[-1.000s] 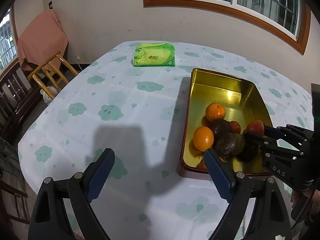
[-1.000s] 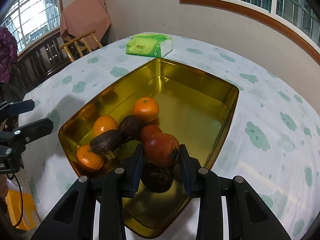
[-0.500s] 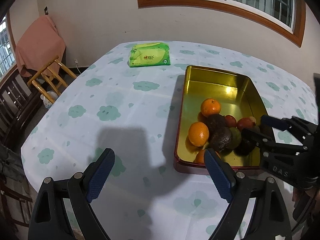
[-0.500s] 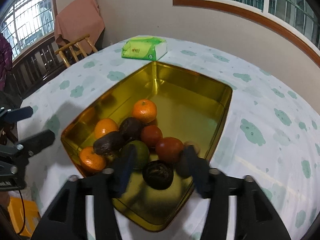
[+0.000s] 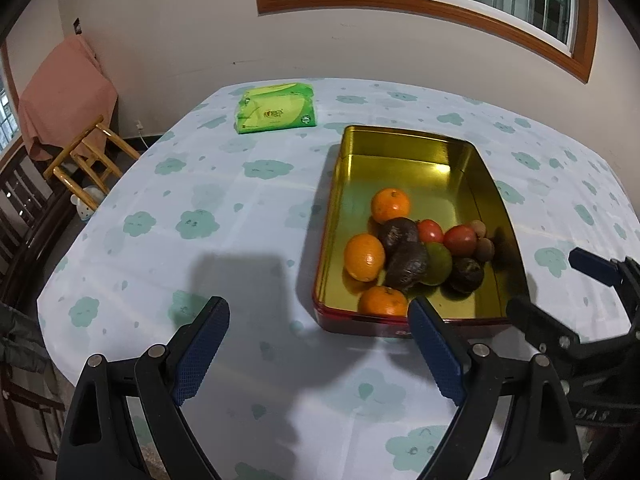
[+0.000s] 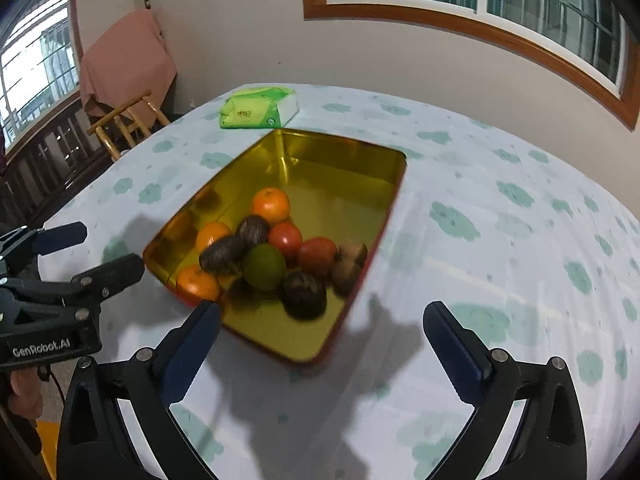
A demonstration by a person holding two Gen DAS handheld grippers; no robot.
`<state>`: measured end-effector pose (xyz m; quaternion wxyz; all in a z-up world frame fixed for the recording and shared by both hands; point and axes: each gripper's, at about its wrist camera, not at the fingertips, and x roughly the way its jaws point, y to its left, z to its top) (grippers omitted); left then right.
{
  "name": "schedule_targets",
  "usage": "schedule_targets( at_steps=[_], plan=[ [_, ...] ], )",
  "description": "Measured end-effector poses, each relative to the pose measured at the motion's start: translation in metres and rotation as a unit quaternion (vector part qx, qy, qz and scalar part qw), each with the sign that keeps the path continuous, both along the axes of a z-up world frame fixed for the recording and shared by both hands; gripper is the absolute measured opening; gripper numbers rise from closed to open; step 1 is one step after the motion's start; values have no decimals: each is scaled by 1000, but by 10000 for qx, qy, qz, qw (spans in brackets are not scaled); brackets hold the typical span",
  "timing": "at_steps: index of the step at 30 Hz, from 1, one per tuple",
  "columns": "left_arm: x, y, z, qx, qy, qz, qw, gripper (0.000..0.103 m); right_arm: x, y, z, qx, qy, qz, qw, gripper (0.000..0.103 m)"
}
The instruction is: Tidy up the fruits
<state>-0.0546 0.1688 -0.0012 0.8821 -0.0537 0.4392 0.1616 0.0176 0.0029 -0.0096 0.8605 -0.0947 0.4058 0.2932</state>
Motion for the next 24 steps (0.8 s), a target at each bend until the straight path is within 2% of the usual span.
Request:
schedule_targets(
  at_steps=[4, 24],
  plan=[
    [1, -9, -1, -12, 58, -81, 9999, 89, -4, -4, -7, -77, 176, -25, 9998, 103],
    [3, -26, -2, 46, 185, -198, 9996, 89, -10, -8, -18, -196, 294, -88, 9993, 103]
  ],
)
